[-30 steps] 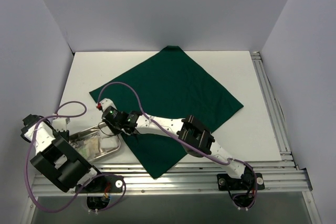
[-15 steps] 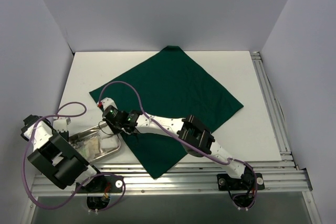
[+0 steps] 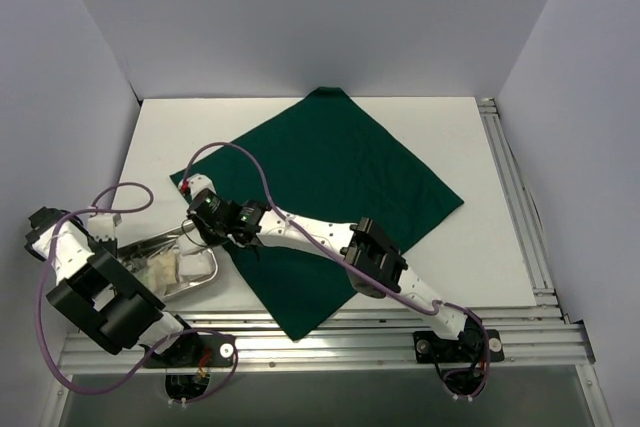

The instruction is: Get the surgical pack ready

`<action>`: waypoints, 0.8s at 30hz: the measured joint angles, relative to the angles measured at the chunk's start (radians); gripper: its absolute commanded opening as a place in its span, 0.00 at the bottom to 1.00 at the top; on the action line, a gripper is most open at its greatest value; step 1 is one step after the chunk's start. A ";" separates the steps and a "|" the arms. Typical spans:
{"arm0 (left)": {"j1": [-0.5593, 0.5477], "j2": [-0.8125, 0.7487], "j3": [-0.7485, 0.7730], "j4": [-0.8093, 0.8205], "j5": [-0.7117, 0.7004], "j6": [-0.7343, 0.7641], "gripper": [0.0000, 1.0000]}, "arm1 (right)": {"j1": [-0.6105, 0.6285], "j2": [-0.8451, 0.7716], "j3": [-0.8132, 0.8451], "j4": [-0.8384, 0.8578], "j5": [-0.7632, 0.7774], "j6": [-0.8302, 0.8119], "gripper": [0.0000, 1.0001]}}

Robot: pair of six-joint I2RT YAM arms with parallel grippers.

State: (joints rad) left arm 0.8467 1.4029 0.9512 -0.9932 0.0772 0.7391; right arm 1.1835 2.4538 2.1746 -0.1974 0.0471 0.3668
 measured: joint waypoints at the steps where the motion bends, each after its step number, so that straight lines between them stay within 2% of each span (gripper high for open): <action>1: 0.000 0.001 0.011 -0.003 0.004 0.000 0.02 | -0.005 0.000 0.005 0.002 -0.008 0.003 0.00; 9: -0.037 0.026 0.068 -0.032 0.039 -0.028 0.02 | -0.060 0.000 0.007 0.014 -0.087 0.037 0.00; 19: -0.277 0.139 0.192 -0.024 0.033 -0.163 0.02 | -0.161 0.010 0.003 0.008 -0.118 0.057 0.00; 24: -0.367 0.179 0.238 -0.019 0.031 -0.214 0.02 | -0.200 -0.008 -0.102 0.049 -0.125 0.072 0.00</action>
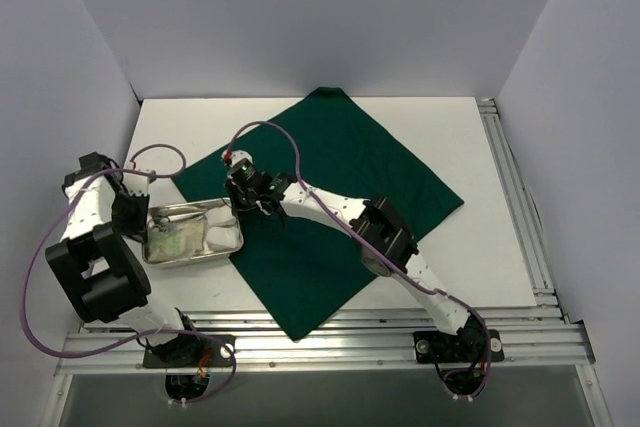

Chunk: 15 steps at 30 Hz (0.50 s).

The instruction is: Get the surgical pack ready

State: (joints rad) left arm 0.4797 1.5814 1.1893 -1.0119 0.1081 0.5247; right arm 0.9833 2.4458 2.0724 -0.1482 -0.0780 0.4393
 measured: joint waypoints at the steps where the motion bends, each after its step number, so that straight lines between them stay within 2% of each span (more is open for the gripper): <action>1: -0.024 0.005 0.008 -0.004 -0.005 -0.010 0.02 | -0.007 -0.005 -0.024 0.006 -0.003 0.006 0.00; 8: -0.191 0.073 0.100 -0.014 -0.040 -0.075 0.02 | -0.069 -0.100 -0.148 0.024 -0.003 0.009 0.00; 15: -0.298 0.159 0.161 -0.008 -0.052 -0.127 0.02 | -0.113 -0.167 -0.247 0.031 0.011 0.006 0.00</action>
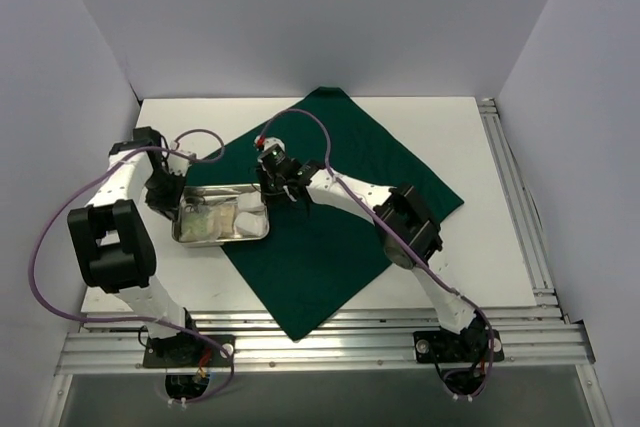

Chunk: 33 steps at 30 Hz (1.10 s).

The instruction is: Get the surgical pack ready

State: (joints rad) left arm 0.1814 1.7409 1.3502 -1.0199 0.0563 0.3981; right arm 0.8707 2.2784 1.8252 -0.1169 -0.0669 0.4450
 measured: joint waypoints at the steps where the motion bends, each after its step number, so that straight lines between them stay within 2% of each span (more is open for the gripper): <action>1: -0.014 0.011 0.004 0.000 -0.004 -0.004 0.02 | -0.006 -0.012 -0.019 0.000 0.002 0.000 0.00; 11: -0.200 0.098 0.039 0.044 0.023 -0.059 0.03 | -0.104 -0.178 -0.282 0.045 0.011 -0.003 0.00; 12: -0.224 0.103 0.045 0.051 0.023 -0.064 0.05 | -0.115 -0.197 -0.306 0.048 0.015 -0.006 0.00; 14: -0.264 0.109 0.058 0.064 0.026 -0.076 0.17 | -0.138 -0.234 -0.352 0.051 0.020 -0.011 0.00; 17: -0.311 0.121 0.086 0.080 0.043 -0.084 0.28 | -0.175 -0.287 -0.427 0.069 0.021 -0.019 0.00; 22: -0.350 0.126 0.101 0.081 0.103 -0.080 0.34 | -0.234 -0.360 -0.532 0.132 -0.014 -0.047 0.00; 28: -0.350 0.126 0.126 0.075 0.145 -0.066 0.47 | -0.294 -0.403 -0.567 0.151 -0.055 -0.109 0.00; 33: -0.333 0.127 0.155 0.061 0.143 -0.050 0.49 | -0.362 -0.404 -0.568 0.108 -0.053 -0.164 0.00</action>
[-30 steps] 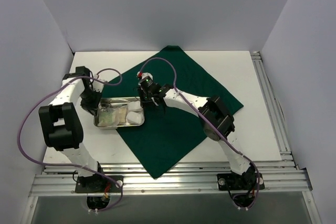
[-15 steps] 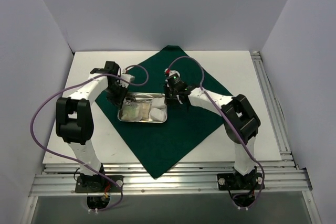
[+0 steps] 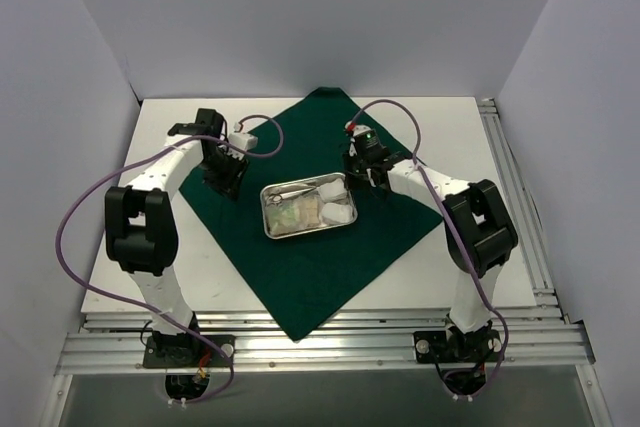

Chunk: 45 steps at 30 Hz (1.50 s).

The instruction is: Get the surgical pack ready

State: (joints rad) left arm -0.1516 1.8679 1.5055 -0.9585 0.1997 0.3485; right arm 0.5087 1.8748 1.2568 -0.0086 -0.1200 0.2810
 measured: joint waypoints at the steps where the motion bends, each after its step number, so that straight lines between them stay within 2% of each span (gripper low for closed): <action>1: 0.000 0.003 0.011 -0.003 0.000 0.003 0.49 | -0.011 0.000 0.000 -0.008 0.000 -0.008 0.00; 10: -0.002 0.023 0.040 -0.006 -0.010 0.005 0.54 | -0.028 -0.005 -0.014 -0.027 0.018 0.007 0.00; 15: 0.034 0.018 0.016 0.001 -0.028 0.005 0.55 | -0.028 -0.084 -0.175 0.078 0.029 0.128 0.00; 23: 0.195 -0.027 -0.080 0.027 -0.043 0.006 0.55 | -0.028 -0.198 -0.393 0.301 0.080 0.363 0.00; 31: 0.285 -0.108 -0.177 0.048 -0.040 0.022 0.55 | 0.002 -0.191 -0.425 0.417 0.148 0.489 0.00; 45: 0.299 -0.146 -0.229 0.073 -0.034 0.038 0.56 | 0.029 -0.140 -0.424 0.484 0.170 0.546 0.00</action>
State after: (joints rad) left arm 0.1474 1.7214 1.2770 -0.8856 0.1654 0.3862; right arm 0.5377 1.7351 0.8330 0.4755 0.0498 0.8272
